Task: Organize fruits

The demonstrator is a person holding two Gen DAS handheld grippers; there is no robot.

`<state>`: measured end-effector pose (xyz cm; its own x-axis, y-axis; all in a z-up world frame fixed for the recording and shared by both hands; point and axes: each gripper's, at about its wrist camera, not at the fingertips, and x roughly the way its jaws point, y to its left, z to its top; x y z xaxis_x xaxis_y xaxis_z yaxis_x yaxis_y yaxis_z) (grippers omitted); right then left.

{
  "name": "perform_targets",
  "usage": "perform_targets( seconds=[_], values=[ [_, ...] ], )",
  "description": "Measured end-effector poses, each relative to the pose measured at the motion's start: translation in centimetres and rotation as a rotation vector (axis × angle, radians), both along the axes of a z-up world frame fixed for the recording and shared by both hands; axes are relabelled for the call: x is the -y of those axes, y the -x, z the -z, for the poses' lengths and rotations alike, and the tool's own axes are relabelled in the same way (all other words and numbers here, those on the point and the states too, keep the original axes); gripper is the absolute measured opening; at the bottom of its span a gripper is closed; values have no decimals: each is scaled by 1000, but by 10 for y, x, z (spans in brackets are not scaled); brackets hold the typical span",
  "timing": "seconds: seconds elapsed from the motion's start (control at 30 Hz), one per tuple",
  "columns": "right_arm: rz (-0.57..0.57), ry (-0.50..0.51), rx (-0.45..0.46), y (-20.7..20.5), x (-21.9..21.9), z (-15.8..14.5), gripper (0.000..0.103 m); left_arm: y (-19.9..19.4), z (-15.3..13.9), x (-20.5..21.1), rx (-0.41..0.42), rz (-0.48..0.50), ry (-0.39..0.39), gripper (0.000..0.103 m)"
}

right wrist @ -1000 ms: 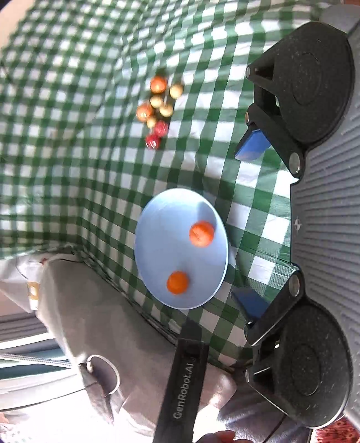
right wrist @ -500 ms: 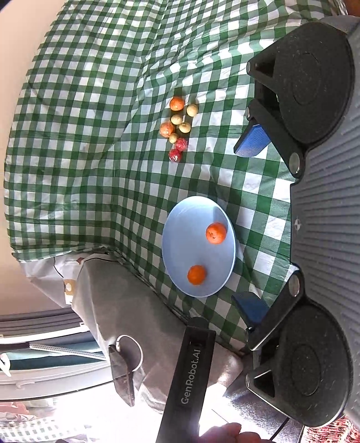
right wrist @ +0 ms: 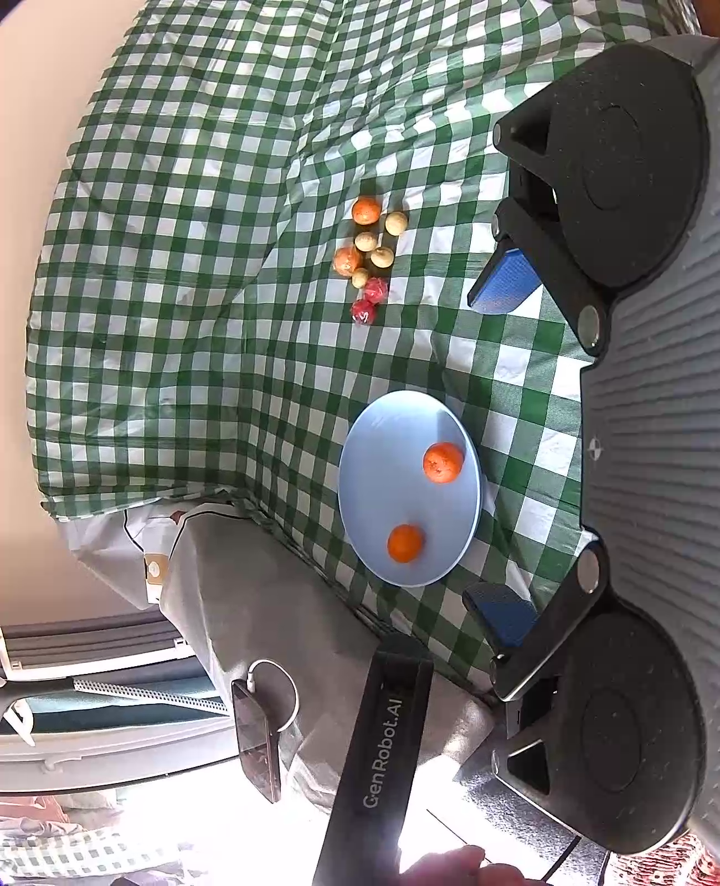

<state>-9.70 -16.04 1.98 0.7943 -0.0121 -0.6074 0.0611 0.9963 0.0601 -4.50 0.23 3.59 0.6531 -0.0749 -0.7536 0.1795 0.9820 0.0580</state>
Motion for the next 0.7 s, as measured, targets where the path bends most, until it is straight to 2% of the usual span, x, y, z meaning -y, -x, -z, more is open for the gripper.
perform_targets(
  seconds=[0.7],
  values=[
    [3,-27,-15,-5,1,8,102,-11,8,6,-36,6,-38,103]
  ],
)
